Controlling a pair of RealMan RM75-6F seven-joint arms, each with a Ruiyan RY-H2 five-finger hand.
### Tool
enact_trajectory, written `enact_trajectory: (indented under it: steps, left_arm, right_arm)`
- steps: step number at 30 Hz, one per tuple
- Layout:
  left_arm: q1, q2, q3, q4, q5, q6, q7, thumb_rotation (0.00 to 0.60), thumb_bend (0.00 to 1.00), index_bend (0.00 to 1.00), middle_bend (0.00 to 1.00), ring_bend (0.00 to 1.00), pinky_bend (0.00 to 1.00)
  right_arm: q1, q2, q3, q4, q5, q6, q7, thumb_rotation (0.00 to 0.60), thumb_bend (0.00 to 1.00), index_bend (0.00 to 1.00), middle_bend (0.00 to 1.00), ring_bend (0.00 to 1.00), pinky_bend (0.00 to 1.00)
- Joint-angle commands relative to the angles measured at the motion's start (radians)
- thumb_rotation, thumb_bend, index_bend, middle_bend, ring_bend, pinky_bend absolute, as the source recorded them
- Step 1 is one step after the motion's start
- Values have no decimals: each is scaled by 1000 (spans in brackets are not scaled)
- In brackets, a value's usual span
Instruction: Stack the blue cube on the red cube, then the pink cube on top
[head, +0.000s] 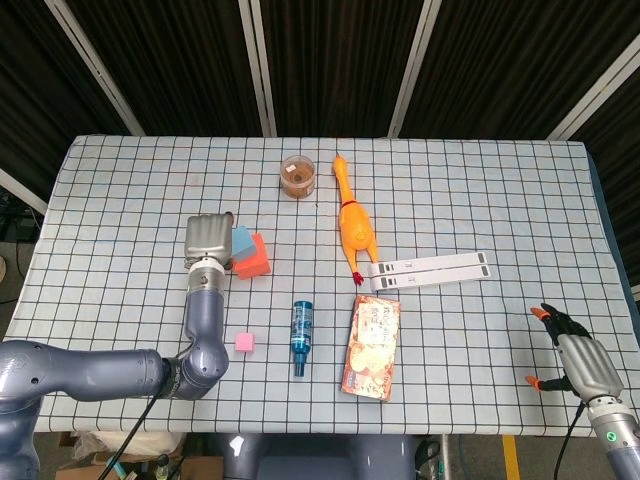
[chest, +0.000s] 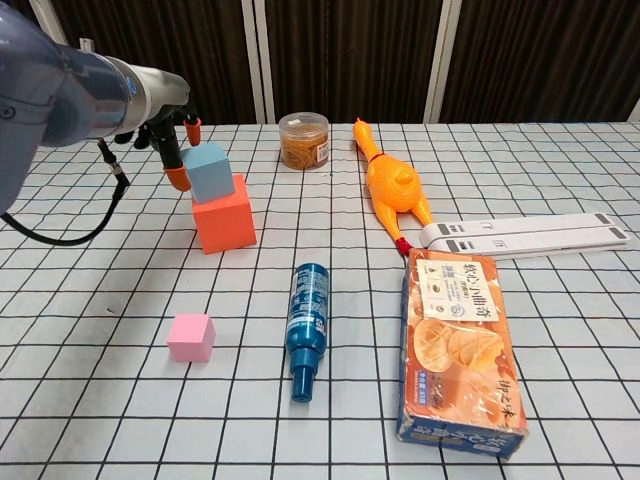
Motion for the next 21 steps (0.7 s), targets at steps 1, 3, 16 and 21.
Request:
enact_trajectory:
  steps: [1, 3, 16, 21]
  left_arm:
    - [-2, -14, -1, 14, 8, -5, 3, 600, 218, 253, 942, 787, 799]
    - [-2, -23, -3, 23, 9, -10, 6, 600, 218, 252, 942, 787, 799]
    - [-6, -54, -19, 44, 20, -15, 29, 600, 218, 272, 944, 787, 800]
    - [-5, -62, -24, 45, 29, -19, 31, 600, 219, 272, 944, 788, 800]
  right_arm:
    - [-1, 1, 0, -1, -1, 2, 1, 600, 41, 109, 36, 70, 127]
    - [-1, 2, -1, -2, -2, 1, 0, 600, 41, 109, 37, 70, 127]
    - [2, 0, -1, 0, 1, -4, -1, 600, 40, 111, 37, 70, 127]
    - [2, -1, -2, 1, -1, -4, 1, 600, 41, 112, 37, 70, 127]
